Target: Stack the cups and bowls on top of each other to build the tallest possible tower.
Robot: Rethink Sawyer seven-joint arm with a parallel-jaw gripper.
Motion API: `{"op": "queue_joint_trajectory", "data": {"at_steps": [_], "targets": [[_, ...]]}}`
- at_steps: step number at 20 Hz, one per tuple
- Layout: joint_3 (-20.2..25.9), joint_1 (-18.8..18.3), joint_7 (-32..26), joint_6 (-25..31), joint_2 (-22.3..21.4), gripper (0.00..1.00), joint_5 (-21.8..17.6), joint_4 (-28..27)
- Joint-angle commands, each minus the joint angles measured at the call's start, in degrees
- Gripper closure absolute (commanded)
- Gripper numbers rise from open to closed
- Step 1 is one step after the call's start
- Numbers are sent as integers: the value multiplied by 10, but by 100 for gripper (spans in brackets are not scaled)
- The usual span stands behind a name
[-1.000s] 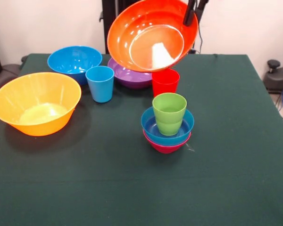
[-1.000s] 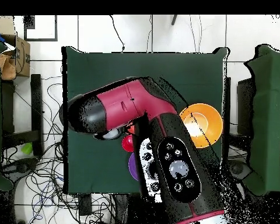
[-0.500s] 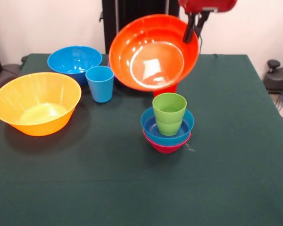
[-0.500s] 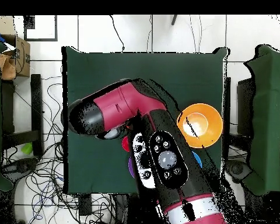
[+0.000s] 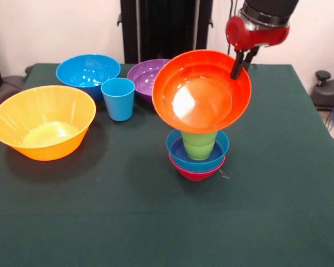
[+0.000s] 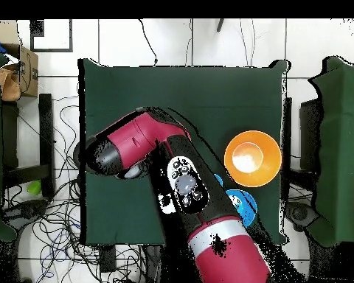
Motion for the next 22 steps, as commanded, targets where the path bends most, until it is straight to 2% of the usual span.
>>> {"op": "queue_joint_trajectory", "data": {"at_steps": [1,17,22], "targets": [[-38,13,13,-30,45,100,-52,-36],[-38,6,-14,-24,23,100,-43,-27],[-23,-7,-52,35,-25,100,3,-15]]}}
